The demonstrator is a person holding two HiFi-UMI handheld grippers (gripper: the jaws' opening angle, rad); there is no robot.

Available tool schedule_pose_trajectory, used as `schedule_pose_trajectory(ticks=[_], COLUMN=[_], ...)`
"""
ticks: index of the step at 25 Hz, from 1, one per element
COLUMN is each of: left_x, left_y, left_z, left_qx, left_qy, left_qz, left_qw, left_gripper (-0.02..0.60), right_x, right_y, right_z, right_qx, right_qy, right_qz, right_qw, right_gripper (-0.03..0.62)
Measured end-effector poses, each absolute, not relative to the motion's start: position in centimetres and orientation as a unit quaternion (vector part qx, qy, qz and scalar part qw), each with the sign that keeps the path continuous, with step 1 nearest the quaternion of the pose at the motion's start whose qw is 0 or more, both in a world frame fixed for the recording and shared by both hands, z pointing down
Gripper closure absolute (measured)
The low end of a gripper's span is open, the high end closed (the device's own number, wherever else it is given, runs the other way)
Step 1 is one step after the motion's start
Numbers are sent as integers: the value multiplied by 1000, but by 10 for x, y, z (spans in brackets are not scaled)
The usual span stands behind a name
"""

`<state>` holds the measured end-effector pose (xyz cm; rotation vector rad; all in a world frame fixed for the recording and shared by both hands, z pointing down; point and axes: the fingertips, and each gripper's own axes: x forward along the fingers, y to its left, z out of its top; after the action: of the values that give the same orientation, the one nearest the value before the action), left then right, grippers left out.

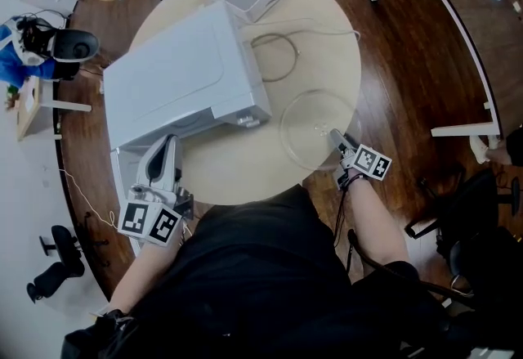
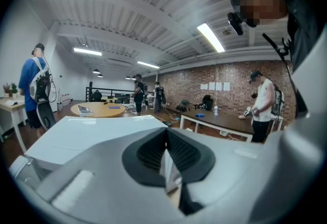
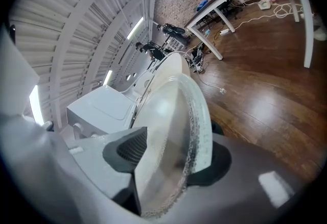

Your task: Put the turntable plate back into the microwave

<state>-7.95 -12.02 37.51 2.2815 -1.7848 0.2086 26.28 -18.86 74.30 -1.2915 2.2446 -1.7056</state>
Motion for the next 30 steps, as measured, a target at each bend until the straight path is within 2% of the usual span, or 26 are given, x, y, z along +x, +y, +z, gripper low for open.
schedule_pose_trajectory(ticks=[7,13,30], left_x=[-88,-85,-103], left_y=[-127,-131,-132], left_z=[377,376,379], left_qx=[786,800,807], left_qy=[-603,-584,-575], left_qz=[63,58,25], left_qw=[123,125,134], left_gripper=[578,578,578], right_x=[269,283,273], right_y=[-185,-173,-160], right_z=[741,729,718], right_qx=[-440,-457,-468], right_qy=[706,693,653], right_qz=[-554,-551,-574], right_qw=[41,84,159], right_gripper=[386,465,535])
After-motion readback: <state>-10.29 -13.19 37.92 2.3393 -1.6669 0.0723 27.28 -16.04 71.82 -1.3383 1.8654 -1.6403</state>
